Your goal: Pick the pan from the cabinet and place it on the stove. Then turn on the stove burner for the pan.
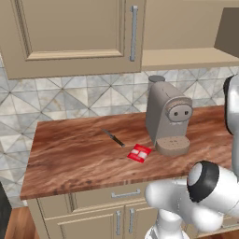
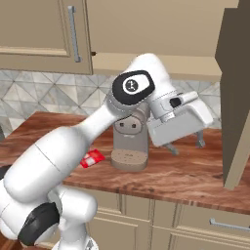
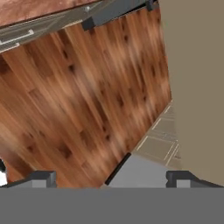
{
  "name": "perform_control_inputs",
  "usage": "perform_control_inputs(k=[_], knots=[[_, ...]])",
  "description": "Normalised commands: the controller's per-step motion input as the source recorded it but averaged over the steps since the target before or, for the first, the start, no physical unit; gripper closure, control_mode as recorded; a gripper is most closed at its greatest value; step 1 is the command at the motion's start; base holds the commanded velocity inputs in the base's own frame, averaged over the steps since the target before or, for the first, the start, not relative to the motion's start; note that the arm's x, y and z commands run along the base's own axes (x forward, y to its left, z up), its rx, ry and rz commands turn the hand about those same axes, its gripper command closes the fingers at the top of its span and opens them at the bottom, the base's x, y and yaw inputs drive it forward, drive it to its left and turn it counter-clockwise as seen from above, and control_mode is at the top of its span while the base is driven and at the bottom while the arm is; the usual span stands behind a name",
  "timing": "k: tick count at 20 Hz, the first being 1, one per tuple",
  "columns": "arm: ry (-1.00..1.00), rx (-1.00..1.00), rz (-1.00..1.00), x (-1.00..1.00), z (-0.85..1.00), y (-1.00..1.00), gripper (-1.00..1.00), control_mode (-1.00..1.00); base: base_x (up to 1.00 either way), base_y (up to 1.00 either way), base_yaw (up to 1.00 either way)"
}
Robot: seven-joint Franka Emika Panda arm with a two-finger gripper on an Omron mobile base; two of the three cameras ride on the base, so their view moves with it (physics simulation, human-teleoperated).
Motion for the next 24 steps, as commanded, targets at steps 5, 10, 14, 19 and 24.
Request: perform_control_inputs(k=[5, 10, 14, 19, 24], knots=[[-0.13, -0.07, 0.06, -0.07, 0.0, 1.0, -1.0, -1.0, 0.0, 0.0, 0.0], [-0.13, -0.1, 0.09, -0.03, 0.0, 1.0, -1.0, -1.0, 0.0, 0.0, 0.0], [-0.14, -0.07, 0.17, -0.22, -0.15, 0.95, -1.0, -1.0, 0.0, 0.0, 0.0], [-0.34, -0.04, 0.17, -0.6, -0.07, 0.55, -1.0, -1.0, 0.0, 0.0, 0.0], [-0.52, -0.02, 0.15, -0.56, 0.04, 0.47, -1.0, -1.0, 0.0, 0.0, 0.0]])
